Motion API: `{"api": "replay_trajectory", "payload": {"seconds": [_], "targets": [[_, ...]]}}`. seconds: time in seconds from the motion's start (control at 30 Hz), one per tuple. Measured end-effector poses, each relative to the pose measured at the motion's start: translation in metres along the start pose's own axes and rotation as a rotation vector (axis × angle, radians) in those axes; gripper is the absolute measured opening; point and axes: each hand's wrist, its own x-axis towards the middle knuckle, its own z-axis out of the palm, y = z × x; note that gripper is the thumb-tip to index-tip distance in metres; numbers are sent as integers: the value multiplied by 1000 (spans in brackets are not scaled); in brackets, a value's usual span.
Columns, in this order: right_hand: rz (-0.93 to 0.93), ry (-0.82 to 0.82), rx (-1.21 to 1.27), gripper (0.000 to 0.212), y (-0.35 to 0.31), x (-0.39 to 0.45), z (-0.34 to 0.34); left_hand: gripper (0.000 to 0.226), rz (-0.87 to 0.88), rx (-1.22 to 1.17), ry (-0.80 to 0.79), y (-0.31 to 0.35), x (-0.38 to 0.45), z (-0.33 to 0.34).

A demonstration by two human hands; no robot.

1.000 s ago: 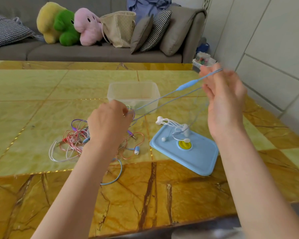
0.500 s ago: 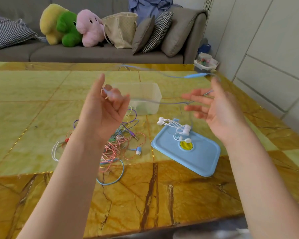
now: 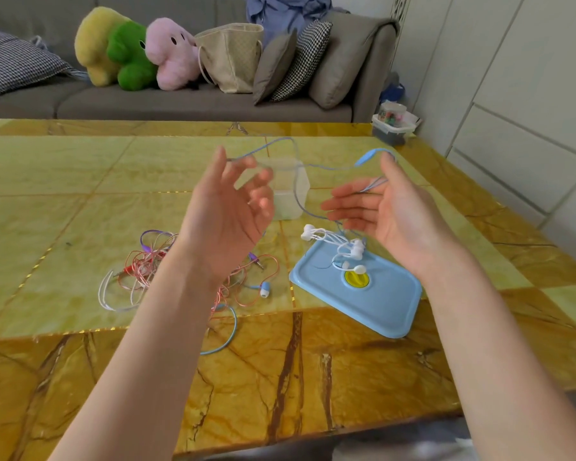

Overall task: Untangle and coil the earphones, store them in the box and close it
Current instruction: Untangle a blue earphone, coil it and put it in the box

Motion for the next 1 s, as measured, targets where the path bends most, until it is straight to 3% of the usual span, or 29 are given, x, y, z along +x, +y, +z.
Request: {"api": "replay_trajectory", "payload": {"seconds": [0.13,0.27,0.33,0.4,0.5,0.6,0.83,0.93,1.0], "targets": [[-26,-43,-14,66,-3,0,5,36,-13,587,-53,-25,5,9],[-117,-88,-79,44,-4,-2,6,18,57,1205,-133,-50,8,4],[-150,-89,-87,41,-5,-3,6,14,59,1366,-163,-57,9,-1],[-179,-27,-132,42,-6,-2,3,11,111,1427,-92,-56,8,-1],[-187,109,-129,47,-5,1,-3,20,252,1369,79,-45,7,2],[-126,204,43,50,-2,4,-8,29,337,1150,221,-30,6,5],[-84,375,332,46,-2,6,-17,25,249,396,397,-10,7,2],[-101,426,423,46,-2,4,-20,23,193,396,456,-7,7,-6],[-105,418,396,45,-2,4,-19,25,161,647,473,-8,9,-11]]}}
